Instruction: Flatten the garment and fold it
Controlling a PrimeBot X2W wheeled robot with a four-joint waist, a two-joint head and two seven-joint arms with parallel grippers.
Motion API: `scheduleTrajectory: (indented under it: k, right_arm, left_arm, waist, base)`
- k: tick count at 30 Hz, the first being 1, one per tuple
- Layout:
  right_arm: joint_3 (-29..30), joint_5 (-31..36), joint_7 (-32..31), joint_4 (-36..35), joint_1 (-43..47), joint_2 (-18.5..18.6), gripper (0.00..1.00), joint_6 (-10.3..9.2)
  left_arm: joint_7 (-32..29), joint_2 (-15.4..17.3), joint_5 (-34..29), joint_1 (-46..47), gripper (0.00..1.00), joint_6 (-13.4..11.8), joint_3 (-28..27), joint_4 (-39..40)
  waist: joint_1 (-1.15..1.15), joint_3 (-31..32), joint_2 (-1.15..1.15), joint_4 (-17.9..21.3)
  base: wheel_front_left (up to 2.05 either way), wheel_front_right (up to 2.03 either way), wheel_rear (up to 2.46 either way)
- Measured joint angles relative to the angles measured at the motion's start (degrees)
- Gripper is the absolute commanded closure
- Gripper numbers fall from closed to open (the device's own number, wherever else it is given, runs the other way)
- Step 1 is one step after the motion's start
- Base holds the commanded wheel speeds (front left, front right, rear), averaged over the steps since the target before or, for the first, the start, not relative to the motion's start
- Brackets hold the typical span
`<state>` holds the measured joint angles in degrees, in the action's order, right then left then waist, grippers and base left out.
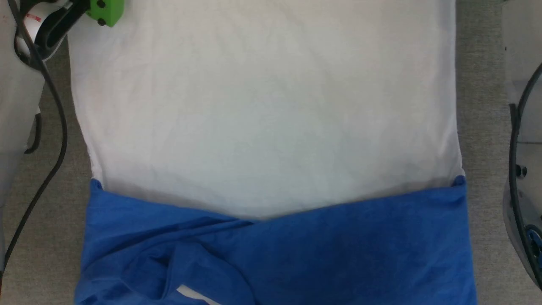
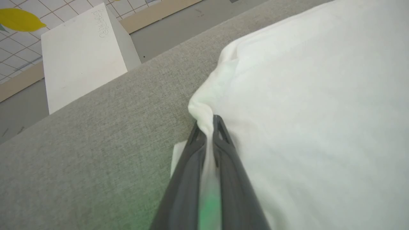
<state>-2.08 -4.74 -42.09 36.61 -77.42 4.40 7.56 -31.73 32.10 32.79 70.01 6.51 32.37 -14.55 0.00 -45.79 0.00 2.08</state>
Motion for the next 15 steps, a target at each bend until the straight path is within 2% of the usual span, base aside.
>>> scheduleTrajectory:
  k: [1,2,6,11,15]
  right_arm:
    - [-0.02,0.51,-1.32,0.00,-0.43,-0.01,0.90,0.00]
    - [-0.07,1.09,-2.46,-0.18,-0.76,0.00,1.00,0.00]
    - [-0.82,3.91,-2.42,-1.86,-0.43,-0.11,1.00,0.02]
    - [-0.74,3.32,5.03,-3.69,2.87,0.07,1.00,0.01]
    - [-4.07,-0.10,10.45,-5.53,6.58,0.56,1.00,0.01]
  left_arm:
    - [0.64,-0.05,-0.02,0.18,1.00,0.07,0.22,-0.21]
    - [1.33,-0.13,-0.02,0.33,1.00,0.09,0.43,-0.55]
    - [4.33,-0.15,-0.75,0.79,1.00,0.49,1.13,-2.31]
    - [9.25,-0.11,-3.05,0.83,1.00,0.48,1.65,-5.61]
    - [12.89,0.08,-2.71,-0.58,1.00,0.46,1.25,-6.53]
  waist:
    - [0.00,-0.12,0.00,-0.27]
    - [0.00,-0.21,0.00,-0.50]
    - [0.00,0.08,0.00,-0.45]
    - [0.00,1.59,0.00,0.28]
    - [0.00,3.92,0.00,0.89]
  base:
    - [0.00,0.00,0.00]
    - [0.00,0.00,0.00]
    - [0.00,0.00,0.00]
    - [0.00,0.00,0.00]
    - [0.00,0.00,0.00]
